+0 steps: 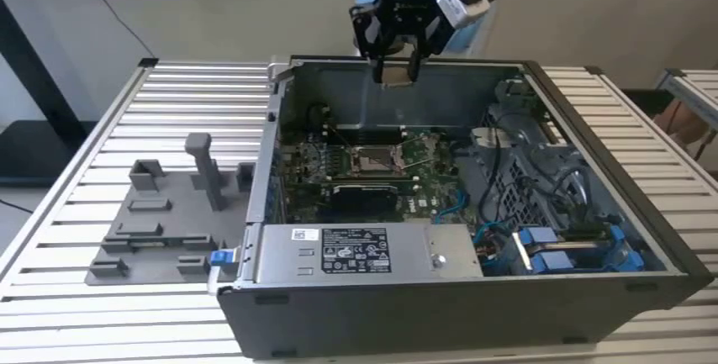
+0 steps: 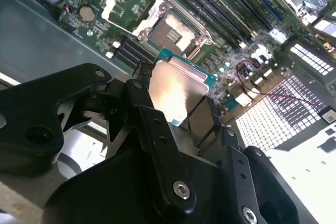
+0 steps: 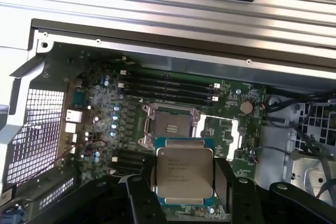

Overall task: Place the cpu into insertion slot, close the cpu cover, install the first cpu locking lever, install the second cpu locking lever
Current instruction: 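Place the cpu into insertion slot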

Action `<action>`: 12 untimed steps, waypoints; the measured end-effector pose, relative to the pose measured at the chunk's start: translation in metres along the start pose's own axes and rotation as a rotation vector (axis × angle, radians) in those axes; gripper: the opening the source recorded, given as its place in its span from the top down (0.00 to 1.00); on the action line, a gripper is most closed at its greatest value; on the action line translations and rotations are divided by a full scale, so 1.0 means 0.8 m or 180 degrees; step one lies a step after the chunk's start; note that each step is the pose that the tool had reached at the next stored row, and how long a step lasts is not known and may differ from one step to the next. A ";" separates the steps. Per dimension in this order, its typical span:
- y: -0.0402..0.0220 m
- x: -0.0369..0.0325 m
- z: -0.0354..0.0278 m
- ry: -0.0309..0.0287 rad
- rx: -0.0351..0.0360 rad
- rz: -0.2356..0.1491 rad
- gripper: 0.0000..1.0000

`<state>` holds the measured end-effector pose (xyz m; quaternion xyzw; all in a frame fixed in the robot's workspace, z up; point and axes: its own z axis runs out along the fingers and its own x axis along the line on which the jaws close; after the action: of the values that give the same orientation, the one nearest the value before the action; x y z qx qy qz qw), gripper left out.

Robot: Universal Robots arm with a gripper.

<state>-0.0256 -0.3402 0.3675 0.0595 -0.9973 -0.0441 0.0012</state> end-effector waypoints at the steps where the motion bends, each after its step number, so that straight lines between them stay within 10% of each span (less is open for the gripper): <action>1: 0.0000 0.0000 0.0002 -0.0001 0.0000 0.0000 0.46; 12: -0.0002 0.0002 0.0044 -0.0032 -0.0001 0.0353 0.46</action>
<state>-0.0257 -0.3401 0.3640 0.0039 -0.9990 -0.0444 -0.0014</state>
